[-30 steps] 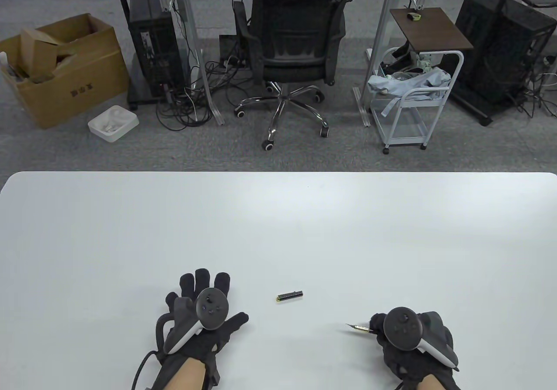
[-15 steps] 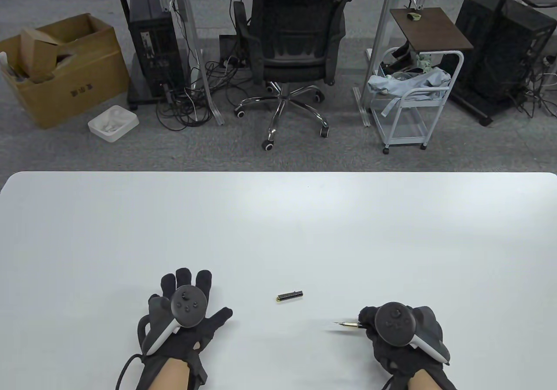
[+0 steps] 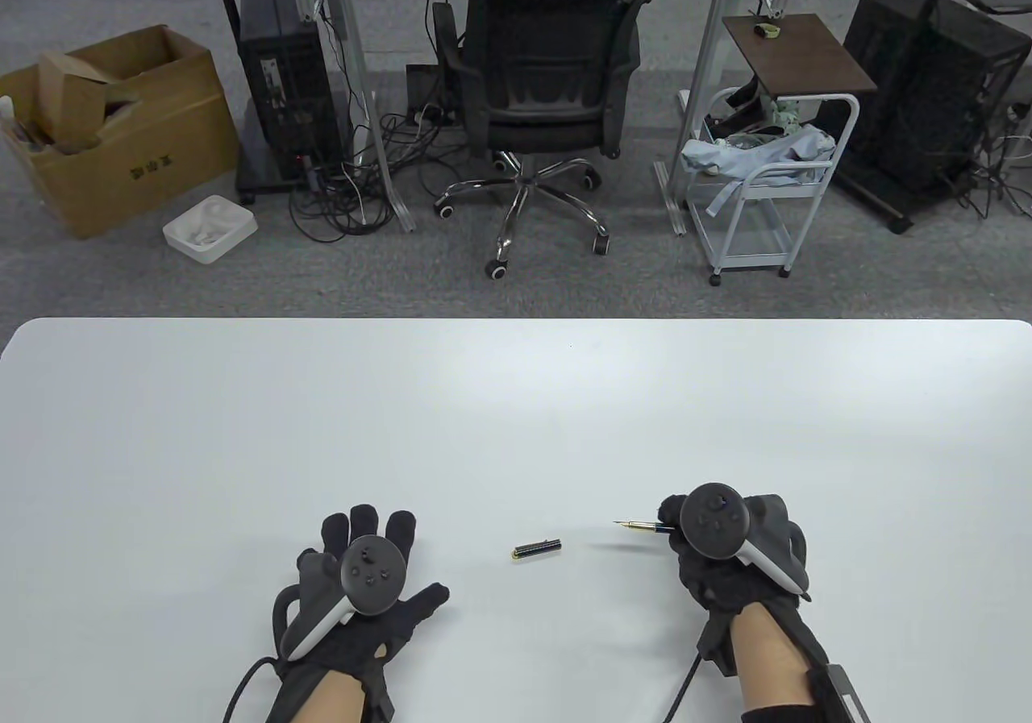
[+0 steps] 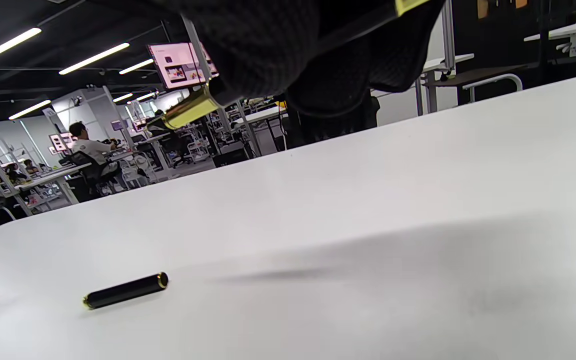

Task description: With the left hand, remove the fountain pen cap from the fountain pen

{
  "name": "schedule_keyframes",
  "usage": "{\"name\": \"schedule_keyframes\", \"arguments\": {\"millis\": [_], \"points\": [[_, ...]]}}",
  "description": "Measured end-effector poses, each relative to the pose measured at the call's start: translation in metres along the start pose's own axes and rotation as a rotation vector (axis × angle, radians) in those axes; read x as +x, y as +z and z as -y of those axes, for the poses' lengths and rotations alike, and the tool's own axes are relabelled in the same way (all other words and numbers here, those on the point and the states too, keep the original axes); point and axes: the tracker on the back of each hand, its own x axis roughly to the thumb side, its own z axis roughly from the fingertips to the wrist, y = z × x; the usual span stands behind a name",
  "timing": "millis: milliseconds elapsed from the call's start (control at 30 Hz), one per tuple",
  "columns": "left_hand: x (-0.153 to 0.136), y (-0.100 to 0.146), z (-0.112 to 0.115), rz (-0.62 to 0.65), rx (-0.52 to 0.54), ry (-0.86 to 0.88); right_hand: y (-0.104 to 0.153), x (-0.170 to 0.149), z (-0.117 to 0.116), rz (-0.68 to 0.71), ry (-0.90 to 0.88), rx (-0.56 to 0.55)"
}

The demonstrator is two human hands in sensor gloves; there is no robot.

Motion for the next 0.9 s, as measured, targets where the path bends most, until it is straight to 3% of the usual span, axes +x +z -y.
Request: {"name": "schedule_keyframes", "arguments": {"millis": [300,567,900], "points": [[0.004,-0.004,0.007,0.017,-0.057,0.020,-0.036,-0.031,-0.055,-0.128,0.073,0.216],[-0.001,-0.001,0.005,0.021,-0.060,0.067,-0.036,-0.023,-0.063,-0.119,0.231,0.184],[-0.006,-0.003,0.007,0.000,-0.081,0.053,-0.035,-0.021,-0.060,-0.138,0.227,0.217]]}}
